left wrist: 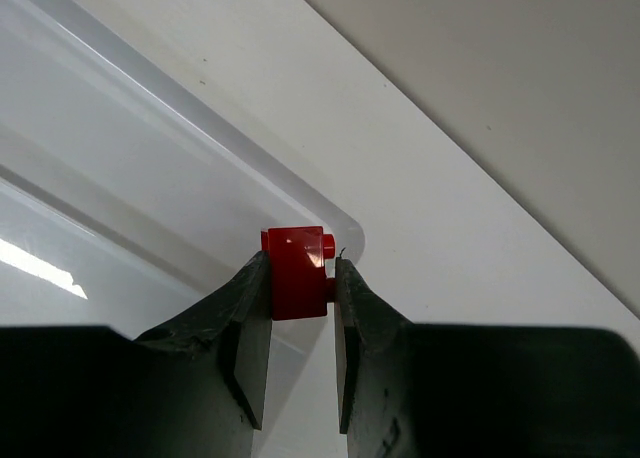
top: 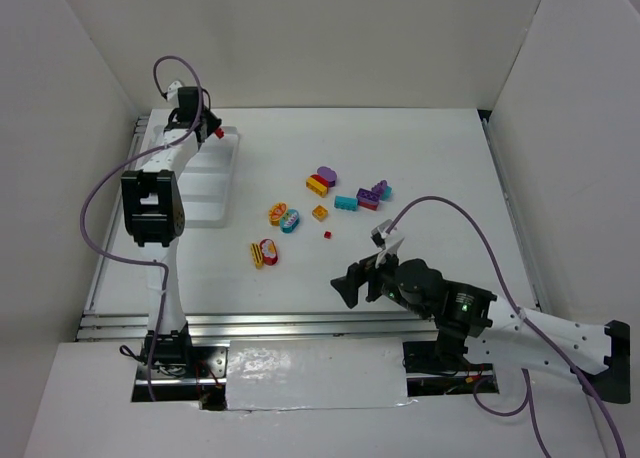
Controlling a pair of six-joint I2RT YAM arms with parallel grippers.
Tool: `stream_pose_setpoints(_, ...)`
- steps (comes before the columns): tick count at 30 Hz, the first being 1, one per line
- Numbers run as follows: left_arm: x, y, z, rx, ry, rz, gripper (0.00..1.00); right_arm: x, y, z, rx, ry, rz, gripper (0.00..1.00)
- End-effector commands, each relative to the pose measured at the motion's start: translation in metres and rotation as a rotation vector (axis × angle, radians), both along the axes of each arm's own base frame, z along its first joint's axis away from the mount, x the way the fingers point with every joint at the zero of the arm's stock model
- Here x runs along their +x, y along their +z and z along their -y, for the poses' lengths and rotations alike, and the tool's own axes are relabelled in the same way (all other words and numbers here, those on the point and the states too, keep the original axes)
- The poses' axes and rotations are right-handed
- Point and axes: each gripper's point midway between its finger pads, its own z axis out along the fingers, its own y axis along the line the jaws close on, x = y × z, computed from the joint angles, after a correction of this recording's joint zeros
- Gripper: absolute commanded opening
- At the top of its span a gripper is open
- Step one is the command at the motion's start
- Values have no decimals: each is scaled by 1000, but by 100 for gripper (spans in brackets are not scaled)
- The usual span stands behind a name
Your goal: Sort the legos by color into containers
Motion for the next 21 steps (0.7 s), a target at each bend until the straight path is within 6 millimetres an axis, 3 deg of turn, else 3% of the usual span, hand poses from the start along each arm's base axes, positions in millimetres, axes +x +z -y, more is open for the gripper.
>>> stream_pose_setpoints(1,14,10,-13,29,-10,66,35,1,31,-7,43,34,53,100)
stream_pose_setpoints(3,14,5,-18,16,-12,58,58,0,34,-9,45,44,58,100)
stream_pose_setpoints(4,14,1,-20,13,-5,51,65,0,36,-9,46,46,61,100)
stream_pose_setpoints(5,13,0,-21,9,-4,44,78,1,37,-10,46,46,61,100)
stream_pose_setpoints(6,12,1,-25,9,1,44,99,1,37,-10,41,47,61,100)
stream_pose_setpoints(8,11,11,-26,11,-2,56,99,3,37,-12,37,39,59,100)
stream_pose_setpoints(11,-1,44,-32,32,27,73,99,5,33,-17,30,32,41,100)
stream_pose_setpoints(13,-15,83,-34,34,52,103,99,9,24,-23,15,16,17,100)
stream_pose_setpoints(14,-29,87,-38,30,80,64,99,14,20,-25,6,-10,7,100)
stream_pose_setpoints(15,-44,124,-36,24,87,103,99,18,24,-30,13,-30,-13,100)
stream_pose_setpoints(17,-75,132,-33,-13,109,66,100,28,-5,-41,-101,-74,-87,100)
stream_pose_setpoints(18,-104,169,-26,-29,96,103,99,38,8,-52,-84,-112,-99,100)
stream_pose_setpoints(19,-126,156,-21,-46,88,60,99,49,-19,-61,-170,-145,-143,100)
stream_pose_setpoints(20,-143,160,-13,-62,72,57,99,54,-27,-65,-212,-162,-168,100)
stream_pose_setpoints(21,-175,192,-4,-70,52,107,99,63,-17,-81,-198,-163,-176,100)
